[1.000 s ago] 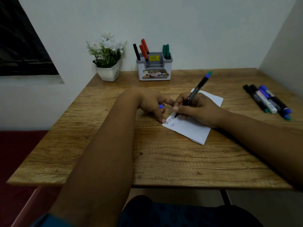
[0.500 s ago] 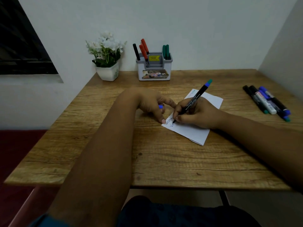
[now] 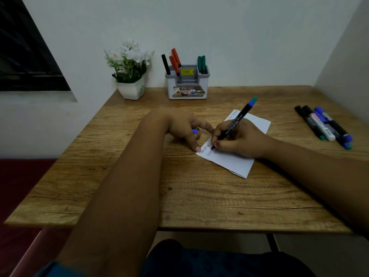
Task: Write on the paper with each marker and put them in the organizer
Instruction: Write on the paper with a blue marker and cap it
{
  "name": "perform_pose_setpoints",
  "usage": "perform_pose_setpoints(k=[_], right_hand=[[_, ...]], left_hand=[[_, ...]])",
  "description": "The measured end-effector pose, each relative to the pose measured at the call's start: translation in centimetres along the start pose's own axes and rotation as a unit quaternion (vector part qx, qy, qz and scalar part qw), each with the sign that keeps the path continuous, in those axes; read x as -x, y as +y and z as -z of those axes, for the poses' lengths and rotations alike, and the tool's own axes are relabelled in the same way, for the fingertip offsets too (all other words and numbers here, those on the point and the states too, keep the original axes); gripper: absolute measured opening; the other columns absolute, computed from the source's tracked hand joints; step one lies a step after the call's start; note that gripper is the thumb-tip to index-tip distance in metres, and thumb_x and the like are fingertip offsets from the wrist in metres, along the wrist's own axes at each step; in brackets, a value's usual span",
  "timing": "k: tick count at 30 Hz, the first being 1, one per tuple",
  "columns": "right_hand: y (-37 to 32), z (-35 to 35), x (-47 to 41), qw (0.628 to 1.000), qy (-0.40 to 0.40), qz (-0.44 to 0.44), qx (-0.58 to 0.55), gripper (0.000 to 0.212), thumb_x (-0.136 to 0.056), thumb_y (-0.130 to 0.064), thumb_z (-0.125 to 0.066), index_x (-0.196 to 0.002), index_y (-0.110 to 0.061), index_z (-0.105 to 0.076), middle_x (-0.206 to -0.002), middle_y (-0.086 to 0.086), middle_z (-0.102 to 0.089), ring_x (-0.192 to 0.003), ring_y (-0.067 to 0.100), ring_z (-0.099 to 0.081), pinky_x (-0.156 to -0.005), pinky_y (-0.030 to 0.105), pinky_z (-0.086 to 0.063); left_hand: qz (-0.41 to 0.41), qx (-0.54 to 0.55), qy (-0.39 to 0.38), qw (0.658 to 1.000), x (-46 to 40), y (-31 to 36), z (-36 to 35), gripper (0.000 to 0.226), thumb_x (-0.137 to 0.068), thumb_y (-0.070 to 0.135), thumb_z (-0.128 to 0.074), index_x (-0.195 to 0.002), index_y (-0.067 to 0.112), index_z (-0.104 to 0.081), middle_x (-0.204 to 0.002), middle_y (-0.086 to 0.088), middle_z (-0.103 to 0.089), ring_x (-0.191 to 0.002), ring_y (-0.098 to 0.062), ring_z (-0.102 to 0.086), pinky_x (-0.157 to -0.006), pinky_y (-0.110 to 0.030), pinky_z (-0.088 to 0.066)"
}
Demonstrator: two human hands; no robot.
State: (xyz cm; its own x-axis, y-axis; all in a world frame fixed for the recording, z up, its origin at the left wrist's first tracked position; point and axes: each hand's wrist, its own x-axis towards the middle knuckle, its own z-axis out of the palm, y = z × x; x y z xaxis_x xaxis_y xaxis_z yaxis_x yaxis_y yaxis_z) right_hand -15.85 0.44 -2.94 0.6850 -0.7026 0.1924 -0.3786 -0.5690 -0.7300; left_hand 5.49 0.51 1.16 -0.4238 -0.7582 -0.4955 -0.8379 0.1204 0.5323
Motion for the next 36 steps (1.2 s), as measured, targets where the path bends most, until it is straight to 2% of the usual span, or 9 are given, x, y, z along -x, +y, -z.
perform_pose_setpoints(k=[2, 5, 7, 10, 12, 15, 21, 30, 36], right_hand=[[-0.03, 0.01, -0.02, 1.0, -0.004, -0.003, 0.003, 0.011, -0.081, -0.005, -0.072, -0.082, -0.016, -0.074, -0.083, 0.005, -0.073, -0.085, 0.02, -0.067, -0.082, 0.043, -0.052], [0.01, 0.05, -0.03, 1.0, -0.001, -0.001, 0.004, 0.011, -0.08, -0.003, -0.071, -0.081, -0.013, -0.074, -0.082, 0.003, -0.073, -0.085, 0.016, -0.067, -0.082, 0.039, -0.052], [0.02, 0.04, -0.01, 1.0, -0.001, -0.001, -0.002, 0.01, -0.08, -0.002, -0.071, -0.081, -0.012, -0.074, -0.083, 0.003, -0.074, -0.085, 0.017, -0.068, -0.082, 0.039, -0.052], [0.08, -0.02, 0.02, 1.0, 0.01, -0.002, -0.007, 0.008, -0.082, -0.005, -0.072, -0.084, -0.013, -0.075, -0.084, 0.002, -0.074, -0.085, 0.017, -0.068, -0.081, 0.039, -0.054], [0.03, -0.13, 0.01, 1.0, 0.011, 0.006, -0.001, 0.009, -0.082, -0.005, -0.072, -0.084, -0.013, -0.075, -0.084, 0.001, -0.074, -0.084, 0.015, -0.068, -0.079, 0.036, -0.054], [-0.01, -0.16, 0.04, 1.0, 0.007, 0.006, 0.011, 0.013, -0.08, -0.003, -0.071, -0.079, -0.016, -0.074, -0.081, 0.0, -0.073, -0.082, 0.012, -0.067, -0.078, 0.033, -0.053], [-0.06, -0.08, 0.02, 1.0, 0.011, 0.004, 0.017, 0.018, -0.079, -0.004, -0.07, -0.075, -0.021, -0.072, -0.08, -0.001, -0.072, -0.081, 0.014, -0.066, -0.077, 0.029, -0.052], [-0.3, -0.05, 0.17, 1.0, 0.026, -0.01, 0.01, 0.018, -0.081, -0.005, -0.068, -0.074, -0.022, -0.071, -0.081, 0.002, -0.072, -0.083, 0.021, -0.066, -0.08, 0.037, -0.052], [-0.03, 0.04, 0.01, 1.0, 0.023, -0.017, 0.009, 0.014, -0.08, -0.004, -0.069, -0.076, -0.017, -0.071, -0.082, 0.003, -0.072, -0.085, 0.021, -0.066, -0.081, 0.037, -0.052]], left_hand=[[-0.002, 0.001, -0.001, 1.0, -0.01, -0.04, -0.07, 0.075, -0.079, 0.019, -0.077, -0.142, 0.036, -0.039, -0.084, -0.008, -0.051, -0.076, -0.015, -0.05, -0.078, -0.03, -0.039], [-0.001, -0.006, 0.002, 1.0, 0.01, -0.05, -0.08, 0.076, -0.078, 0.02, -0.077, -0.142, 0.037, -0.039, -0.09, -0.018, -0.05, -0.089, -0.023, -0.052, -0.093, -0.038, -0.039], [-0.002, 0.004, 0.0, 1.0, -0.01, -0.04, -0.03, 0.076, -0.079, 0.019, -0.077, -0.142, 0.036, -0.039, -0.083, -0.008, -0.052, -0.085, -0.018, -0.052, -0.095, -0.039, -0.038], [-0.002, 0.008, 0.001, 1.0, -0.15, 0.01, 0.0, 0.076, -0.079, 0.018, -0.076, -0.143, 0.035, -0.038, -0.078, 0.005, -0.054, -0.075, -0.012, -0.05, -0.087, -0.033, -0.04], [-0.005, 0.004, -0.001, 1.0, -0.15, -0.04, 0.01, 0.075, -0.08, 0.018, -0.076, -0.143, 0.033, -0.038, -0.079, 0.002, -0.053, -0.072, -0.012, -0.048, -0.075, -0.029, -0.04], [-0.01, 0.002, -0.004, 1.0, -0.1, -0.03, -0.02, 0.073, -0.081, 0.017, -0.075, -0.142, 0.033, -0.039, -0.084, -0.006, -0.051, -0.073, -0.015, -0.047, -0.068, -0.026, -0.039], [-0.002, 0.01, -0.004, 1.0, -0.22, -0.13, -0.06, 0.075, -0.08, 0.017, -0.076, -0.143, 0.034, -0.038, -0.085, -0.007, -0.051, -0.075, -0.017, -0.047, -0.07, -0.026, -0.038], [0.002, 0.009, 0.001, 1.0, -0.09, 0.1, -0.01, 0.075, -0.081, 0.017, -0.075, -0.143, 0.035, -0.035, -0.079, 0.001, -0.052, -0.077, -0.014, -0.05, -0.077, -0.025, -0.041], [-0.002, 0.005, 0.002, 1.0, -0.06, 0.04, -0.11, 0.074, -0.081, 0.018, -0.076, -0.142, 0.035, -0.038, -0.085, -0.005, -0.051, -0.079, -0.018, -0.048, -0.075, -0.026, -0.039]])
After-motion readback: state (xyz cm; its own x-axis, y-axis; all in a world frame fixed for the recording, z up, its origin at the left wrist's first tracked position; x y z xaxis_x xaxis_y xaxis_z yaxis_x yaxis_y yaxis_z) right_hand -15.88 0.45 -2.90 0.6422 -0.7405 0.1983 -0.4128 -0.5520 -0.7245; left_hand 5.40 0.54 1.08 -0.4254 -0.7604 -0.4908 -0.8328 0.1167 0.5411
